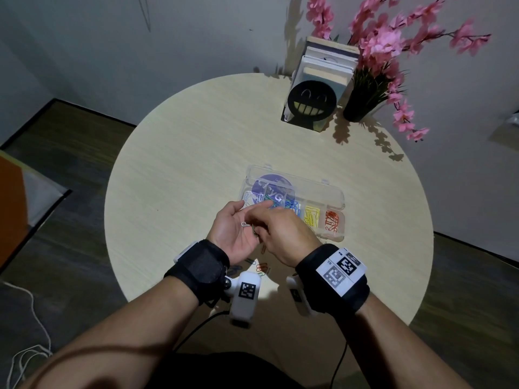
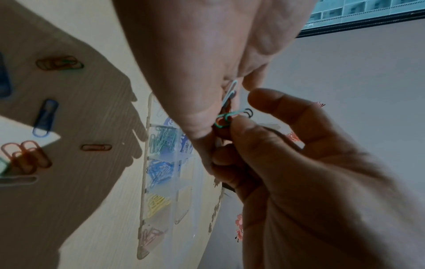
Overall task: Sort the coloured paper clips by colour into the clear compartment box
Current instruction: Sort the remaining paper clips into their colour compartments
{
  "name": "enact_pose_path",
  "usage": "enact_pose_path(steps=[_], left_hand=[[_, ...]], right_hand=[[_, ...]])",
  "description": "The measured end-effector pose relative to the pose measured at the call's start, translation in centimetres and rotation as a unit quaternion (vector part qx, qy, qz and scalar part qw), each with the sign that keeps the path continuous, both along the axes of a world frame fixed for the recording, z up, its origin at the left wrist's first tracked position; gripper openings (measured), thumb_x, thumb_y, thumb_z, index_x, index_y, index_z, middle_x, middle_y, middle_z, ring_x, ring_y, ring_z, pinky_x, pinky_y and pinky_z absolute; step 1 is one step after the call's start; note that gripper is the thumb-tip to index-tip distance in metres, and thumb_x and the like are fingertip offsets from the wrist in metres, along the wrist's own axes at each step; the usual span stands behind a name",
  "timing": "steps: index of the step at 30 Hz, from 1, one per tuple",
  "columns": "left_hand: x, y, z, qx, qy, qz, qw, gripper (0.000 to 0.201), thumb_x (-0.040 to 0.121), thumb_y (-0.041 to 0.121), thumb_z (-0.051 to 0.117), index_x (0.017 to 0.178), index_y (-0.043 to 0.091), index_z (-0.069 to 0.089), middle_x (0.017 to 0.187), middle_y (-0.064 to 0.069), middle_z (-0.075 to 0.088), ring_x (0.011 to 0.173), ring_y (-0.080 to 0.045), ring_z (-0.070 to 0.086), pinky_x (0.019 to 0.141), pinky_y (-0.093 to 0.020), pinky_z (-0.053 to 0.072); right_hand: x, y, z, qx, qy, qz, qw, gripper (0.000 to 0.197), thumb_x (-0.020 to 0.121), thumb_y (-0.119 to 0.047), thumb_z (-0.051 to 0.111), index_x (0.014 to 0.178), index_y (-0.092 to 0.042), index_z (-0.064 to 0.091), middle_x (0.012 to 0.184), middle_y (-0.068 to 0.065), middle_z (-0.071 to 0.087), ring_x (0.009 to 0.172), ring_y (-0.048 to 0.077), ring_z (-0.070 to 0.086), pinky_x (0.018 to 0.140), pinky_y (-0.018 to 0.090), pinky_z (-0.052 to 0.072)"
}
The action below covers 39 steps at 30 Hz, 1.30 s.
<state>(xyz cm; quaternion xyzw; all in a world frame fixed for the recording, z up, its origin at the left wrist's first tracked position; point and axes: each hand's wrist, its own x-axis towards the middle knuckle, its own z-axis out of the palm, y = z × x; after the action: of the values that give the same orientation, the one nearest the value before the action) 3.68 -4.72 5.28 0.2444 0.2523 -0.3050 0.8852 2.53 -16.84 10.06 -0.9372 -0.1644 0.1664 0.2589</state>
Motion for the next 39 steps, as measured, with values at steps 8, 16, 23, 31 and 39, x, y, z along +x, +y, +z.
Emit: enact_pose_path(steps=[8, 16, 23, 31, 39], left_hand=[[0.1, 0.0, -0.7, -0.049, -0.008, -0.001, 0.999, 0.050, 0.084, 0.030, 0.035, 0.096, -0.002, 0.073, 0.076, -0.010, 0.066, 0.060, -0.016, 0.054, 0.071, -0.031, 0.053], [0.1, -0.4, -0.5, 0.001, -0.027, -0.041, 0.999, 0.027, 0.088, 0.016, 0.049, 0.098, -0.004, 0.066, 0.092, -0.016, 0.069, 0.082, -0.018, 0.064, 0.080, -0.035, 0.058], [0.6, -0.3, -0.5, 0.009, -0.018, -0.043, 0.999, 0.041, 0.096, 0.023, 0.037, 0.113, -0.006, 0.060, 0.085, -0.015, 0.065, 0.062, -0.018, 0.061, 0.074, -0.034, 0.059], [0.8, 1.6, -0.6, -0.008, -0.008, 0.004, 1.000, 0.048, 0.096, 0.026, 0.033, 0.106, -0.005, 0.068, 0.121, -0.027, 0.062, 0.111, -0.040, 0.061, 0.095, -0.048, 0.048], [1.1, 2.9, -0.6, -0.022, 0.004, 0.033, 0.999, 0.049, 0.087, 0.008, 0.027, 0.125, -0.006, 0.053, 0.127, -0.026, 0.058, 0.121, -0.042, 0.054, 0.110, -0.050, 0.034]], right_hand=[[0.8, -0.4, 0.2, 0.050, 0.009, -0.068, 0.996, 0.007, 0.086, -0.014, 0.063, 0.083, -0.008, 0.060, 0.086, 0.002, 0.060, 0.082, 0.016, 0.052, 0.073, 0.030, 0.040], [1.0, -1.3, -0.2, 0.148, 0.025, -0.217, 0.965, 0.011, 0.089, -0.019, 0.063, 0.082, -0.011, 0.061, 0.068, -0.001, 0.067, 0.062, 0.010, 0.061, 0.055, 0.011, 0.043], [1.4, -2.0, 1.2, 0.131, 0.080, -0.158, 0.975, 0.010, 0.092, -0.014, 0.059, 0.081, -0.011, 0.058, 0.058, -0.006, 0.064, 0.045, -0.002, 0.053, 0.049, 0.008, 0.042], [4.4, -3.4, -0.4, 0.125, -0.007, -0.267, 0.956, 0.015, 0.086, -0.023, 0.065, 0.073, -0.017, 0.061, 0.068, 0.001, 0.065, 0.063, 0.015, 0.056, 0.060, 0.026, 0.044], [6.4, -2.1, -2.8, -0.033, 0.072, -0.238, 0.968, 0.013, 0.088, -0.021, 0.059, 0.099, -0.020, 0.067, 0.096, 0.008, 0.069, 0.077, 0.021, 0.058, 0.065, 0.020, 0.038]])
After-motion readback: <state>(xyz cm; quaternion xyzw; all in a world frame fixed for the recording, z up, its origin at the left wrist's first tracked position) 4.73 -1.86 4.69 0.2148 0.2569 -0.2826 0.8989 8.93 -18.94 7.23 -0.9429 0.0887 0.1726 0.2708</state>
